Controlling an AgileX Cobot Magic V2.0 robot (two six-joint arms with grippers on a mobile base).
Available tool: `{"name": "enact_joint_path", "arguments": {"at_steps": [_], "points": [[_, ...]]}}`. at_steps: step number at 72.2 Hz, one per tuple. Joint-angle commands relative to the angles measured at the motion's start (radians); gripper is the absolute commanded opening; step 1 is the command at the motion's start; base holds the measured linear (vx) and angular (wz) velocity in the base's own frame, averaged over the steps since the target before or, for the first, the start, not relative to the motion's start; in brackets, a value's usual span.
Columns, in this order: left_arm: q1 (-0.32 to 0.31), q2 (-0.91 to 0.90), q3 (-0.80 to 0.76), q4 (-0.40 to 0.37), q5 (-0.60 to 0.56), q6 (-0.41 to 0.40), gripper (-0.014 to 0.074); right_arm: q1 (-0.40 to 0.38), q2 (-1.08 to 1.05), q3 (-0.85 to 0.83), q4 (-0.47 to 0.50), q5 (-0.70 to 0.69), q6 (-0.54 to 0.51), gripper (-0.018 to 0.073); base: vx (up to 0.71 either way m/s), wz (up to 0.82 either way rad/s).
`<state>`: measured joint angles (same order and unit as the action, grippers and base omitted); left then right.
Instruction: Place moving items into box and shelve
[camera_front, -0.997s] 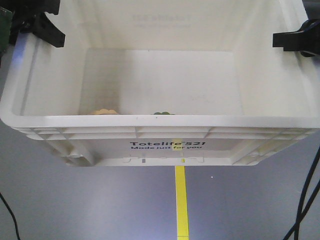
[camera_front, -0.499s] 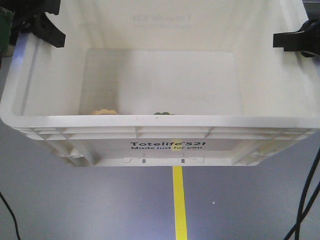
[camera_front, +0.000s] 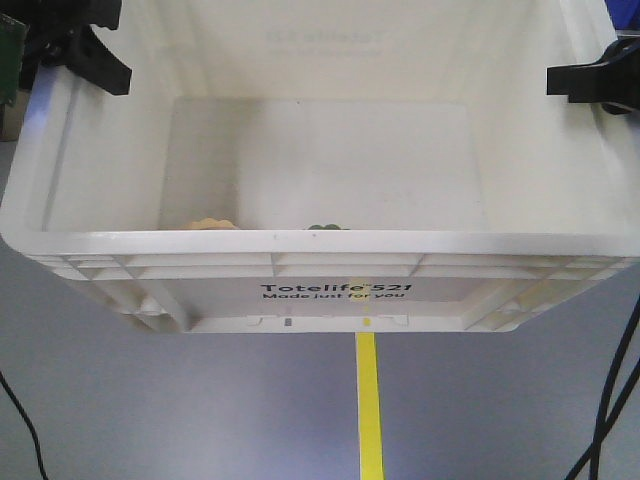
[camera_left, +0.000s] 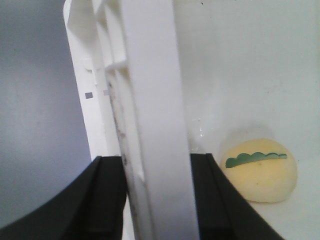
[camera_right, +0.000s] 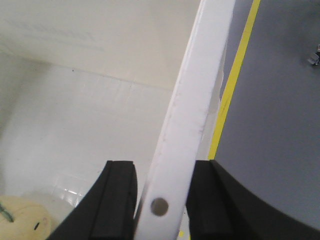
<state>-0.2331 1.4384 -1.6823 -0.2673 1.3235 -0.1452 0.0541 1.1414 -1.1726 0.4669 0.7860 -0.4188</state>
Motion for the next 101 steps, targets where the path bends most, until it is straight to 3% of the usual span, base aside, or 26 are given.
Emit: {"name": "enact_joint_path", "arguments": {"at_steps": [1,54,101], "points": [[-0.009,-0.050,-0.048,-0.104,-0.089,0.014,0.0000,0.005,-0.030,-0.044,0.086,-0.087,-0.041,-0.0008,0.48,0.14],[-0.009,-0.050,-0.048,-0.104,-0.085,0.014,0.0000,0.005,-0.030,-0.044,0.086,-0.086,-0.041,-0.0008,0.54,0.14],[-0.009,-0.050,-0.048,-0.104,-0.084,0.014,0.0000,0.005,-0.030,-0.044,0.087,-0.086,-0.041,-0.0008,0.61,-0.08]]}}
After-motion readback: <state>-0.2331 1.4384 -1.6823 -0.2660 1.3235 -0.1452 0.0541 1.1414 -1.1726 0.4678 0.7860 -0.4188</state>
